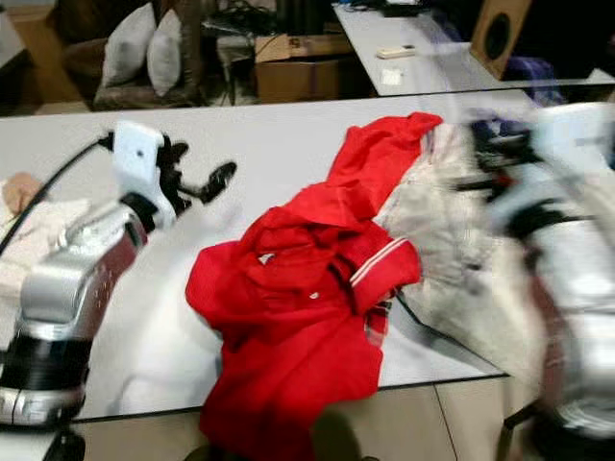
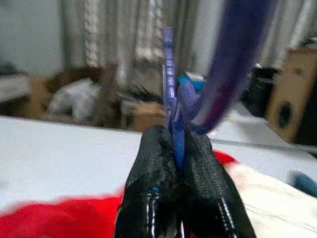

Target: Hang hanger

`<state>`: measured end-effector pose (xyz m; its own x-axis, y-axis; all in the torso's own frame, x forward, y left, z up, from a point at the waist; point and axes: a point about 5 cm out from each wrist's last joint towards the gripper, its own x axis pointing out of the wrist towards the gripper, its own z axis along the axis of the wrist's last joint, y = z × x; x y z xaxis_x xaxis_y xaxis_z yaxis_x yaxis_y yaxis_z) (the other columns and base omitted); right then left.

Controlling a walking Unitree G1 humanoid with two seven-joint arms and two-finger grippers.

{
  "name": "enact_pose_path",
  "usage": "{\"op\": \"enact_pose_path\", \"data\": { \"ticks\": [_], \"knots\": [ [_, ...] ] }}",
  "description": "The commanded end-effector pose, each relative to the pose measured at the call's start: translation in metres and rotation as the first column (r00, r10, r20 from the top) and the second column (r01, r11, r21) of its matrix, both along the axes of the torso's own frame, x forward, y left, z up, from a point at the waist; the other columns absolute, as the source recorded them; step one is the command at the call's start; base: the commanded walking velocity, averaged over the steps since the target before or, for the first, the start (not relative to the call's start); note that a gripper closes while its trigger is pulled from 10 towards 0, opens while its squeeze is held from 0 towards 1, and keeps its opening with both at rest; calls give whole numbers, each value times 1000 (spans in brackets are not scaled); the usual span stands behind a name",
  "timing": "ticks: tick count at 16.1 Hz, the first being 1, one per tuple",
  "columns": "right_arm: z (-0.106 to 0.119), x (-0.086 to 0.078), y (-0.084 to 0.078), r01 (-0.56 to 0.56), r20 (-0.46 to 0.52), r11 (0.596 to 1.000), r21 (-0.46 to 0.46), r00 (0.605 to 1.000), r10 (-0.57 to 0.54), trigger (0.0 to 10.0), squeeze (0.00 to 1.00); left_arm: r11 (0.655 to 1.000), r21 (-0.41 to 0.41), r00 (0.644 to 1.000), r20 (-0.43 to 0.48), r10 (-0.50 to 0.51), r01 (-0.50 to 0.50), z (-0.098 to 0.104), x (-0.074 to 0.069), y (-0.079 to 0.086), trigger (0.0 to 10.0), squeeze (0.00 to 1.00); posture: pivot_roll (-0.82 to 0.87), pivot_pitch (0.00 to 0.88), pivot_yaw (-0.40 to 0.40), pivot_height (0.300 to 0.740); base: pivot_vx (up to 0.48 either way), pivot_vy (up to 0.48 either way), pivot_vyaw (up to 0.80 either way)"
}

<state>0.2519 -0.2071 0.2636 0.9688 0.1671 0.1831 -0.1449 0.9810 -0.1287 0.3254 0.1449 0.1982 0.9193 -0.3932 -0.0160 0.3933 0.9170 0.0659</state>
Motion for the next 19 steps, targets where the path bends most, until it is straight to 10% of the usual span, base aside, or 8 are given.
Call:
{"op": "enact_pose_path", "data": {
  "ticks": [1, 9, 19],
  "knots": [
    [12, -4, 6, -5, 78, 1000, 7, 997, 5, 10000, 0, 1000, 20, 1000, 15, 24, -24, 4, -2, 1, 10000, 0, -5, 0, 43, 740, 0, 360, 0],
    [7, -12, 45, -165, 50, 982, 96, 986, 160, 10000, 0, 999, 26, 999, 9, 38, -38, 9, -7, -5, 10000, 0, -1, 0, 33, 740, 0, 363, 0],
    [-26, -14, 50, -125, -85, 985, 122, 987, 136, 10000, 0, 999, 25, 999, -33, 34, -33, 1, -9, -6, 10000, 0, 0, 0, 39, 740, 0, 361, 0]
  ]
}}
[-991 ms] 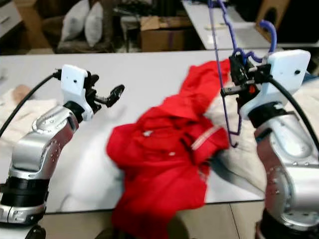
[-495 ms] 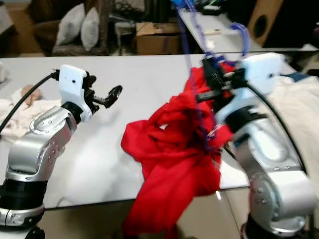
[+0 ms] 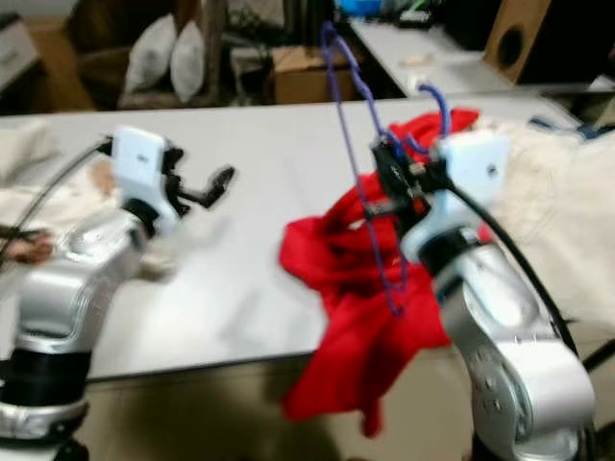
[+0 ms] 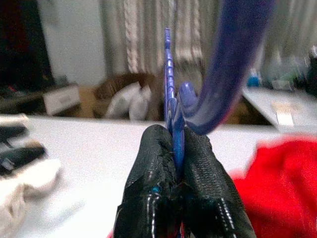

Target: Hang hanger

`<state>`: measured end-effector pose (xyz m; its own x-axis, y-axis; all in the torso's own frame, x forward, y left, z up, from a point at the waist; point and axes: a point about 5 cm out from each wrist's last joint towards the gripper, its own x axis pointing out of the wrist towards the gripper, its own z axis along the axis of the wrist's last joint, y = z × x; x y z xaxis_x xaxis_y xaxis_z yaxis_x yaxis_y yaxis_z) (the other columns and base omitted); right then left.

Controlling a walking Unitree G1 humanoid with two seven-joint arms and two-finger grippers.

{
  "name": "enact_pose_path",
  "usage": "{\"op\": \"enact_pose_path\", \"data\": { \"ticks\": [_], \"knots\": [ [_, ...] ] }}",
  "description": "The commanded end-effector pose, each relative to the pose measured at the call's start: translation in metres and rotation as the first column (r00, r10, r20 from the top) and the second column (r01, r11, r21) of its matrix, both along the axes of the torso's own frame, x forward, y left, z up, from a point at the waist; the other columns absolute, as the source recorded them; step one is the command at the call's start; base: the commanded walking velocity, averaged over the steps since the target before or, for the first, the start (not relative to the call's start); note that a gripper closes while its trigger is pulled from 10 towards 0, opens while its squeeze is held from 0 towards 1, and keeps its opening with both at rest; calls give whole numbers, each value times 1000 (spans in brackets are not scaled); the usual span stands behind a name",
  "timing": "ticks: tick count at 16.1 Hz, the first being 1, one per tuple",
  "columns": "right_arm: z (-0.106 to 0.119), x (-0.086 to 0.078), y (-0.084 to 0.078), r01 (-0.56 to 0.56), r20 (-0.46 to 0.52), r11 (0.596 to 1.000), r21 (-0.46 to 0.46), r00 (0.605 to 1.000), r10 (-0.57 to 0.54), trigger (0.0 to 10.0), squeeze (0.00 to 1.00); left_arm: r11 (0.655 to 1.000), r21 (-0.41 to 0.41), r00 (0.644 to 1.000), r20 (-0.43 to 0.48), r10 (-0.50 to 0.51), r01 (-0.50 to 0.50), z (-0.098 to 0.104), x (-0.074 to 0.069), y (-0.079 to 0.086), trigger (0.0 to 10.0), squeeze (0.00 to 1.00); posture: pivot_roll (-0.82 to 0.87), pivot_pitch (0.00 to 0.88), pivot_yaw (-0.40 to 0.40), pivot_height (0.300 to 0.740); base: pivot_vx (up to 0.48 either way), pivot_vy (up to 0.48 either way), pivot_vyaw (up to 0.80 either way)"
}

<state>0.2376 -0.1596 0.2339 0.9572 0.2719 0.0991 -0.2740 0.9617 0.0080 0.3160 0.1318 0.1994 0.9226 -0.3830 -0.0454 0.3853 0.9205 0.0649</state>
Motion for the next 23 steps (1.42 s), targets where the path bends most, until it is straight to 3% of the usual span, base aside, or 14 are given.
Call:
{"op": "enact_pose_path", "data": {
  "ticks": [1, 4, 9, 13, 23],
  "knots": [
    [-1, -1, 3, -5, 1, 1000, 4, 1000, 5, 10000, 0, 1000, 16, 1000, -12, 26, -25, -3, -1, 7, 10000, 0, 0, 0, 39, 740, 0, 364, 0],
    [-32, -5, 0, 20, -99, 1000, -24, 995, -22, 10000, 0, 998, 40, 998, -42, 48, -46, -19, -4, 16, 10000, 0, 4, 0, 36, 740, 0, 359, 0],
    [-57, -14, -2, -7, -177, 996, -84, 984, -8, 10000, 0, 996, 61, 994, -88, 67, -61, -36, -9, 24, 10000, 0, 8, 0, 32, 740, 0, 359, 0],
    [-69, -15, -5, -1, -207, 994, -108, 978, -22, 10000, 0, 996, 64, 992, -105, 75, -69, -44, -12, 25, 10000, 0, 14, 0, 21, 740, 0, 358, 0],
    [-72, -14, -8, 16, -216, 993, -114, 976, -41, 10000, 0, 997, 41, 993, -94, 68, -64, -44, -12, 24, 10000, 0, 16, 0, 18, 740, 0, 0, 0]
  ]
}}
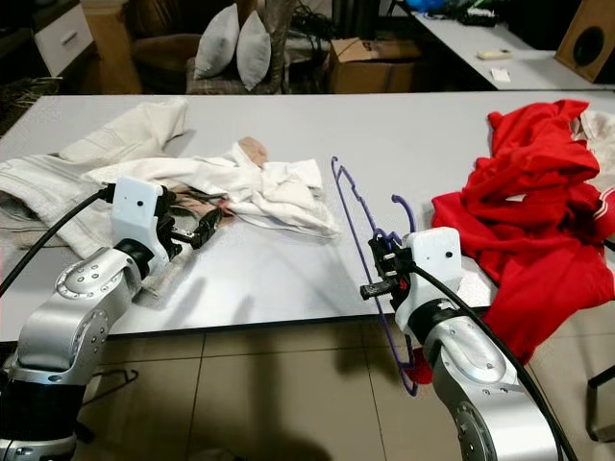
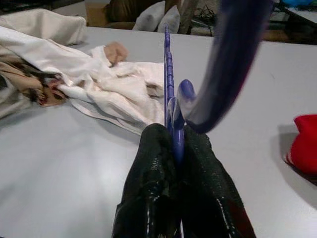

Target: Hang hanger

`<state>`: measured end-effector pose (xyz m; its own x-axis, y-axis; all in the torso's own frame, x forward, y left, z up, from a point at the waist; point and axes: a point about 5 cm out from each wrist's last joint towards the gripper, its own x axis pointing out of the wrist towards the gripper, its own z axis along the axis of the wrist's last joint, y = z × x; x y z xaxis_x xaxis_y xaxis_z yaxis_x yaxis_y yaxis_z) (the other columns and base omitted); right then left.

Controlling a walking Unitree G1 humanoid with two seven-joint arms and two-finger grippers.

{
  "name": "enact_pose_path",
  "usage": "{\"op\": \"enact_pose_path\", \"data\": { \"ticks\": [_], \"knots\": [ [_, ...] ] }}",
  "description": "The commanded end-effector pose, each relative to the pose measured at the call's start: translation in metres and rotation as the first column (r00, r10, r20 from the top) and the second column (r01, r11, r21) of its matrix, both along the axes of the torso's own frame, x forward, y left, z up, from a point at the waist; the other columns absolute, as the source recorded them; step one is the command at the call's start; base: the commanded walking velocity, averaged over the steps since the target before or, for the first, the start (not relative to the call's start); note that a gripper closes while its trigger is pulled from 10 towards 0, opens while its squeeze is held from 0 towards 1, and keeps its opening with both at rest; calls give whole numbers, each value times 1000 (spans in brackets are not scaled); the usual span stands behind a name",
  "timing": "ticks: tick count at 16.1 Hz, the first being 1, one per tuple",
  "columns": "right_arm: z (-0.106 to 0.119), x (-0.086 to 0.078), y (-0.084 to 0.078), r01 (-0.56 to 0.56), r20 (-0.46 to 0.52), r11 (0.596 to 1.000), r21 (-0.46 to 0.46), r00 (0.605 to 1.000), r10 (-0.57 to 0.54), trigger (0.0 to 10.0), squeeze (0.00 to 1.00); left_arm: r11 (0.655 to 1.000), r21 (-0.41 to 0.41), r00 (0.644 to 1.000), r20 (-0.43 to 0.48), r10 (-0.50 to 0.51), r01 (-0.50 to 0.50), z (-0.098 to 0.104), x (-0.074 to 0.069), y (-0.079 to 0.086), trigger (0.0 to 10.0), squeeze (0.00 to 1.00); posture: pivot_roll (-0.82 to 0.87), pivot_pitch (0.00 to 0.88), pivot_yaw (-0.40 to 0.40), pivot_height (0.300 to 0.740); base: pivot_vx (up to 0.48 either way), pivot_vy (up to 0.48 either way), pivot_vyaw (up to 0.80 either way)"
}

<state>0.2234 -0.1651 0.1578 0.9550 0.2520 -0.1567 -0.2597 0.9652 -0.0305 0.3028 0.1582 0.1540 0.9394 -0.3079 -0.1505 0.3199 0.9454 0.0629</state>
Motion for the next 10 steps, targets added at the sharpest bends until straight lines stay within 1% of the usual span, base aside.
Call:
{"op": "enact_pose_path", "data": {
  "ticks": [1, 7, 8, 10],
  "knots": [
    [4, 0, -2, 10, 18, 1000, -8, 1000, -9, 10000, 0, 1000, 2, 1000, 4, -11, 11, 2, 1, -3, 10000, 0, 16, 0, 18, 740, 0, 0, 0],
    [4, 0, -2, 10, 18, 1000, -8, 1000, -9, 10000, 0, 1000, 2, 1000, 4, -11, 11, 2, 1, -3, 10000, 0, 16, 0, 18, 740, 0, 0, 0],
    [-1, 5, -11, 63, 36, 996, -66, 997, -61, 10000, 0, 999, -41, 999, 31, -20, 21, 0, 5, -8, 10000, 0, -11, 0, 23, 740, 390, 0, 0],
    [-3, 11, -20, 111, 80, 982, -151, 992, -100, 10000, 0, 996, -78, 998, 50, -26, 30, -4, 12, -13, 10000, 0, -11, 0, 22, 740, 390, 0, 0]
  ]
}}
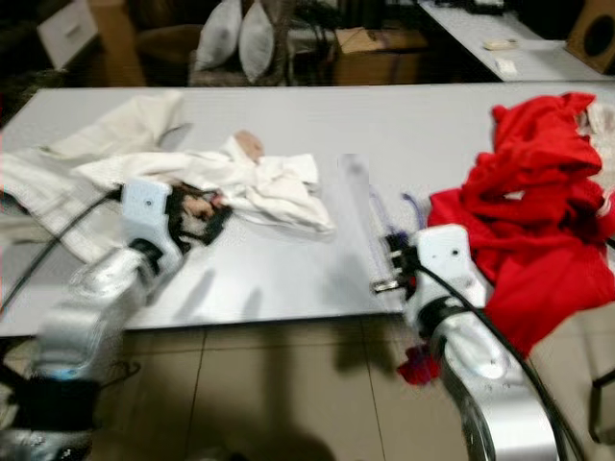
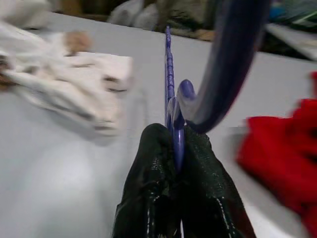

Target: Hang hanger

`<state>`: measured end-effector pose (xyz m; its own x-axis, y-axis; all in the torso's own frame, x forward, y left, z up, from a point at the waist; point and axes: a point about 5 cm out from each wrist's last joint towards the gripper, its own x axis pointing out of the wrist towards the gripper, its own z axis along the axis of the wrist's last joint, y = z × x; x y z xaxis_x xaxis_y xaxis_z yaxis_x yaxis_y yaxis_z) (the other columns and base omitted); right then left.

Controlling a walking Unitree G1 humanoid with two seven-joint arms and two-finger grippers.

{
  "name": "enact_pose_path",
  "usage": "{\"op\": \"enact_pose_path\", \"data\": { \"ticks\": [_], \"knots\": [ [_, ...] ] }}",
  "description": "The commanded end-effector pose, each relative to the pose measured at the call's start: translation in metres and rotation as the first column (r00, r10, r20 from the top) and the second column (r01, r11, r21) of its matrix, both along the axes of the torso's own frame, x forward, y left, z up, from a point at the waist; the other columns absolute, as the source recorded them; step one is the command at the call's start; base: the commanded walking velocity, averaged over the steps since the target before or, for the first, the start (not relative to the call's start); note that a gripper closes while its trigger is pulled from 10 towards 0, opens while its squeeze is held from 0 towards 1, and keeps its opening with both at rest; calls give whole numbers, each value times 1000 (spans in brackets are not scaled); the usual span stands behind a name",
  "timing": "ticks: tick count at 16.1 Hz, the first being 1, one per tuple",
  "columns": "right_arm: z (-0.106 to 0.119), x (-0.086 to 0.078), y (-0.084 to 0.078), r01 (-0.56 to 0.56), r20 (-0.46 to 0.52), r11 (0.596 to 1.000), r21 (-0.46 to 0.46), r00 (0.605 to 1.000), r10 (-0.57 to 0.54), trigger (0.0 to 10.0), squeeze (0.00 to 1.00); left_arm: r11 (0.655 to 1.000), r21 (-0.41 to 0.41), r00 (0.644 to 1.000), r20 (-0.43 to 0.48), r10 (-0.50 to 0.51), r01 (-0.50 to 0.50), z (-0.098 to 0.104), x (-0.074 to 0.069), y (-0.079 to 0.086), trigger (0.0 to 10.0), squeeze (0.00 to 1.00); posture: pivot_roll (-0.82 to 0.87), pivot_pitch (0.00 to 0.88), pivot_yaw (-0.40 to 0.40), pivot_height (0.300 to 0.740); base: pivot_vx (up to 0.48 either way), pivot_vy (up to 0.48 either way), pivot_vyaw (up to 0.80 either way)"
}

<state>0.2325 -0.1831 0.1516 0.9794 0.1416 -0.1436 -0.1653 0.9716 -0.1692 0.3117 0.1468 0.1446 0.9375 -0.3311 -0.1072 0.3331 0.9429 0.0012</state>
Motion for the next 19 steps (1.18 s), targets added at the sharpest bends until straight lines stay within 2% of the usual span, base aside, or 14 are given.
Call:
{"op": "enact_pose_path", "data": {
  "ticks": [1, 6, 9, 13, 16, 17, 18, 19],
  "knots": [
    [4, 2, -2, 14, 36, 1000, -12, 999, -14, 10000, 0, 1000, -6, 1000, 29, -13, 13, 6, 4, -1, 10000, 0, -8, 0, 22, 740, 390, 0, 0],
    [1, 6, 1, 8, 33, 997, 83, 999, -11, 10000, 0, 1000, -11, 999, 37, -21, 21, 4, 3, -1, 10000, 0, 8, 0, 13, 740, 391, 0, 0],
    [1, 6, 5, -25, 39, 997, 74, 999, 23, 10000, 0, 1000, -13, 999, 44, -23, 23, 5, 4, 0, 10000, 0, 10, 0, 11, 740, 421, 0, -677],
    [2, 4, 6, -56, 50, 996, 72, 997, 53, 10000, 0, 1000, -6, 999, 41, -28, 29, 2, 2, 0, 10000, 0, 9, 0, 12, 740, 420, 0, 0],
    [8, 0, 8, -170, 54, 985, 44, 984, 167, 10000, 0, 996, 54, 997, 19, -76, 74, -2, 2, 3, 10000, 0, 7, 0, 14, 740, 106, 0, 0],
    [15, -2, 5, -201, 63, 978, 49, 978, 198, 10000, 0, 984, 105, 989, -2, -145, 144, -5, 4, 9, 10000, 0, 4, 0, 18, 740, 0, 0, 0],
    [18, -4, 4, -226, 65, 973, 43, 973, 223, 10000, 0, 970, 117, 977, -48, -209, 213, -8, 4, 10, 10000, 1000, 1, 0, 23, 740, 0, 0, 0],
    [19, -5, 3, -242, 63, 970, 31, 969, 240, 10000, 0, 959, 141, 969, -74, -237, 245, -11, 5, 11, 10000, 1000, -3, 0, 30, 740, 0, 0, 0]
  ]
}}
